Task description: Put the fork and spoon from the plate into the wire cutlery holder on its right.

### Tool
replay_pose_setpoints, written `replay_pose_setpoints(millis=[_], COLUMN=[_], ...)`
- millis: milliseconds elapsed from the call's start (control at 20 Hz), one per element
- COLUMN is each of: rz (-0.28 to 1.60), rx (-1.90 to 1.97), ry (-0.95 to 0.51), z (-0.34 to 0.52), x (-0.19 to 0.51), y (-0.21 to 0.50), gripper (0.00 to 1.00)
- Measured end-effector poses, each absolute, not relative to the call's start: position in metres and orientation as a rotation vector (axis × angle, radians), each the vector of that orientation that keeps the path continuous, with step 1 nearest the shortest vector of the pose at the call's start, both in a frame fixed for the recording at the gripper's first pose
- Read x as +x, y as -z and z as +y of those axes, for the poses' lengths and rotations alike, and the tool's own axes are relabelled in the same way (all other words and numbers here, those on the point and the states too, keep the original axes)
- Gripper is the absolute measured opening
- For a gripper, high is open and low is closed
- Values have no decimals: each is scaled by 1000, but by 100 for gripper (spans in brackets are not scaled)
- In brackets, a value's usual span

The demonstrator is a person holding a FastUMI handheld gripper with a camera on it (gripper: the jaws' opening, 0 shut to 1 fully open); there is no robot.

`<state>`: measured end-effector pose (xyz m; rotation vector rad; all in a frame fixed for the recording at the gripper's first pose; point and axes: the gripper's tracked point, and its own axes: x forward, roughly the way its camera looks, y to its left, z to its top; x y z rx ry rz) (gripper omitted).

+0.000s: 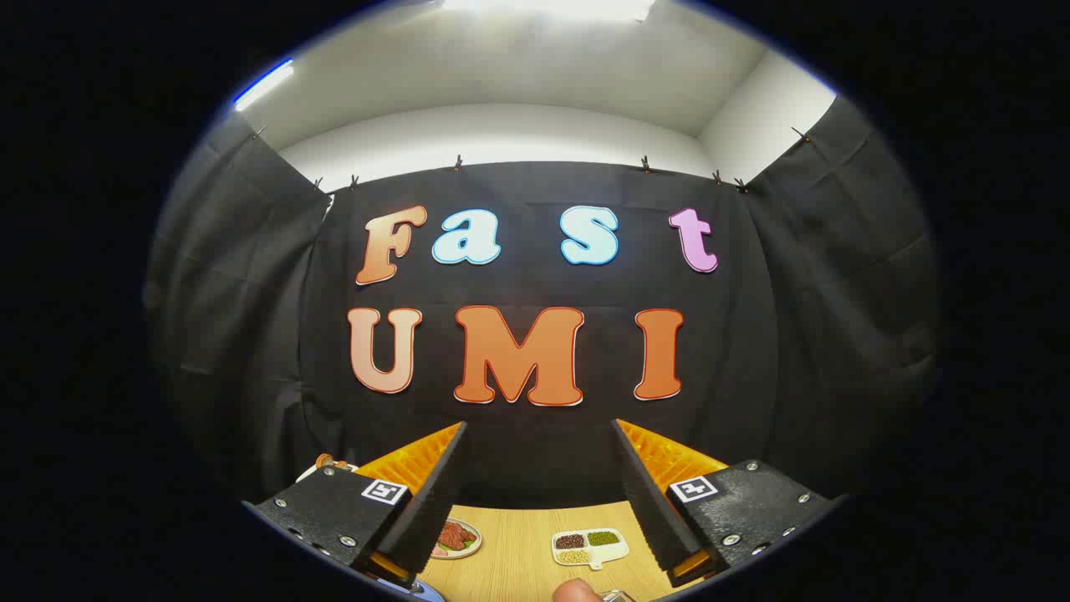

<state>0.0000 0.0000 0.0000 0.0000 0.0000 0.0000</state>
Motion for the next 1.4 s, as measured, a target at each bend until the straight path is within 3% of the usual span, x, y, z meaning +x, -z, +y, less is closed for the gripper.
replay_pose_setpoints(millis=[1000,1400], rz=[11,73], rx=[15,16], ry=[-103,-161], z=[-1,39], x=[7,4], y=[3,23], gripper=[98,98])
